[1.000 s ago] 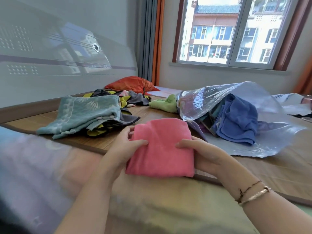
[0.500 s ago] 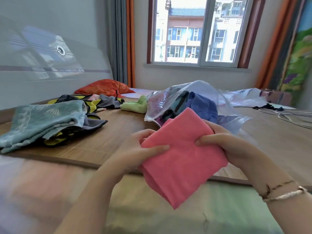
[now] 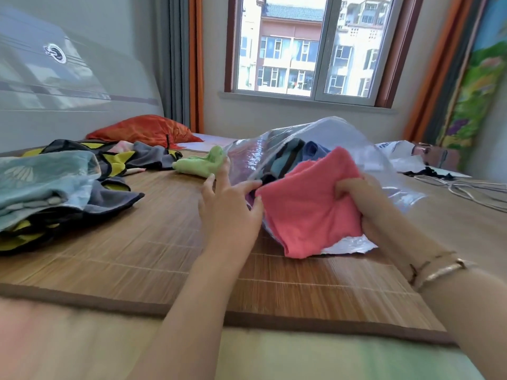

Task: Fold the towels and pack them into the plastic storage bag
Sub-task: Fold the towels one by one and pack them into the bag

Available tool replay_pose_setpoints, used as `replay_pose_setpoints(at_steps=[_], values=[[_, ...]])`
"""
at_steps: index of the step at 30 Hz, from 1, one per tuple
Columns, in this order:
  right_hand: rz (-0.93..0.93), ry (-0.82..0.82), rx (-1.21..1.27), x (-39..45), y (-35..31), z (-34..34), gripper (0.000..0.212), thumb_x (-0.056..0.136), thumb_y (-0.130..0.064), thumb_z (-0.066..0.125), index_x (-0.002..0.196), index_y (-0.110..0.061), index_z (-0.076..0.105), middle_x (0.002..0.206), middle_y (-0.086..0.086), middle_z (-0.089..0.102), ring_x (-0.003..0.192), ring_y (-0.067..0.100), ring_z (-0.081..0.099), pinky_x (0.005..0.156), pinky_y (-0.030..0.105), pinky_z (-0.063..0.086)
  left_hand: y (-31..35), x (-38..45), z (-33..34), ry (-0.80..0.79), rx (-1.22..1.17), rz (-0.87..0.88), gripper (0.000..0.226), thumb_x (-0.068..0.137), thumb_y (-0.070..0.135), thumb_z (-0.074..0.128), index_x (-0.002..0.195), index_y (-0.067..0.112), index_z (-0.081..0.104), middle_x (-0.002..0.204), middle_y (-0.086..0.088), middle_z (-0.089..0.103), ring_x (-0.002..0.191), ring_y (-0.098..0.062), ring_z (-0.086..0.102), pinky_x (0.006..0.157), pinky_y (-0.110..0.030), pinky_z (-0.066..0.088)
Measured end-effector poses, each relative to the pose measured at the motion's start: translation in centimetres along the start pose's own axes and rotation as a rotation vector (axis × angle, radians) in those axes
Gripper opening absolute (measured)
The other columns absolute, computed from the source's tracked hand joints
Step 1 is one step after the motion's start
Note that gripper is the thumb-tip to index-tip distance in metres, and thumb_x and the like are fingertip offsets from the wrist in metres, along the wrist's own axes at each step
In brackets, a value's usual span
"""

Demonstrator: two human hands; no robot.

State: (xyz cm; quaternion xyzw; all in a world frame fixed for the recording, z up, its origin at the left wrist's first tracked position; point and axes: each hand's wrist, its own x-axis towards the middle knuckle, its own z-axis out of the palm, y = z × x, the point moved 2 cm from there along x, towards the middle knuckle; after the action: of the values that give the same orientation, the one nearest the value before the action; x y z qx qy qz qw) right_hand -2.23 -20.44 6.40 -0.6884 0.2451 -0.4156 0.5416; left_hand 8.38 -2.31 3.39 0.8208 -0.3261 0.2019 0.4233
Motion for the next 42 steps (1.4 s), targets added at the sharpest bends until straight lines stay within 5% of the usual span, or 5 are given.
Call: replay_pose_setpoints(at_steps=[7, 11, 19, 26, 42], values=[[-0.337, -0.299, -0.443, 6.8, -1.3, 10.4, 0.023, 0.081, -0.008, 0.059, 0.103, -0.010, 0.059, 0.099, 0.007, 0.063, 0.093, 0.022, 0.058, 0.090, 0.036, 0.049, -1.3, 1.2, 0.9, 0.176, -0.256, 0.003, 0.062, 0.092, 0.004, 0.050, 0.145, 0.033, 0.036, 0.152, 0.021, 0.030, 0.130, -0.001, 0.043, 0.085, -0.001, 0.028], [-0.633, 0.103, -1.433, 7.2, 0.8, 13.3, 0.051, 0.088, -0.031, 0.056, 0.131, -0.013, 0.036, 0.132, 0.012, 0.044, 0.117, 0.032, 0.044, 0.090, 0.042, 0.038, -1.5, 1.3, 1.4, 0.223, -0.312, 0.090, 0.072, 0.082, -0.004, 0.052, 0.141, 0.035, 0.042, 0.144, 0.017, 0.041, 0.113, 0.001, 0.049, 0.078, -0.001, 0.039], [-1.114, -0.057, -1.023, 1.2, 4.5, 11.6, 0.026, 0.085, -0.031, 0.056, 0.104, -0.014, 0.060, 0.093, 0.003, 0.061, 0.079, 0.025, 0.064, 0.059, 0.023, 0.039, -2.9, 1.9, 2.2, 0.196, -0.367, 0.083, 0.062, 0.081, 0.003, 0.063, 0.137, 0.027, 0.050, 0.131, 0.004, 0.055, 0.107, -0.020, 0.056, 0.088, -0.039, 0.052], [-0.773, -0.548, -1.498, 3.7, 6.3, 12.1, 0.065, 0.097, -0.052, 0.034, 0.152, -0.039, 0.002, 0.161, -0.009, -0.009, 0.147, 0.027, -0.014, 0.107, 0.074, 0.005, -2.9, 1.5, 3.2, 0.133, -0.490, -0.067, 0.067, 0.081, -0.009, 0.050, 0.128, 0.038, 0.058, 0.088, -0.011, 0.063, 0.058, -0.006, 0.041, 0.060, -0.006, 0.035], [-0.700, -0.436, -1.432, 8.0, 7.8, 17.3, 0.067, 0.095, -0.045, 0.033, 0.151, -0.035, -0.001, 0.161, -0.001, -0.010, 0.146, 0.033, -0.016, 0.105, 0.074, 0.007, -6.6, 2.8, 1.8, 0.075, -0.342, -0.044, 0.063, 0.086, -0.002, 0.054, 0.129, 0.044, 0.055, 0.099, -0.006, 0.066, 0.081, -0.014, 0.061, 0.073, -0.016, 0.048]])
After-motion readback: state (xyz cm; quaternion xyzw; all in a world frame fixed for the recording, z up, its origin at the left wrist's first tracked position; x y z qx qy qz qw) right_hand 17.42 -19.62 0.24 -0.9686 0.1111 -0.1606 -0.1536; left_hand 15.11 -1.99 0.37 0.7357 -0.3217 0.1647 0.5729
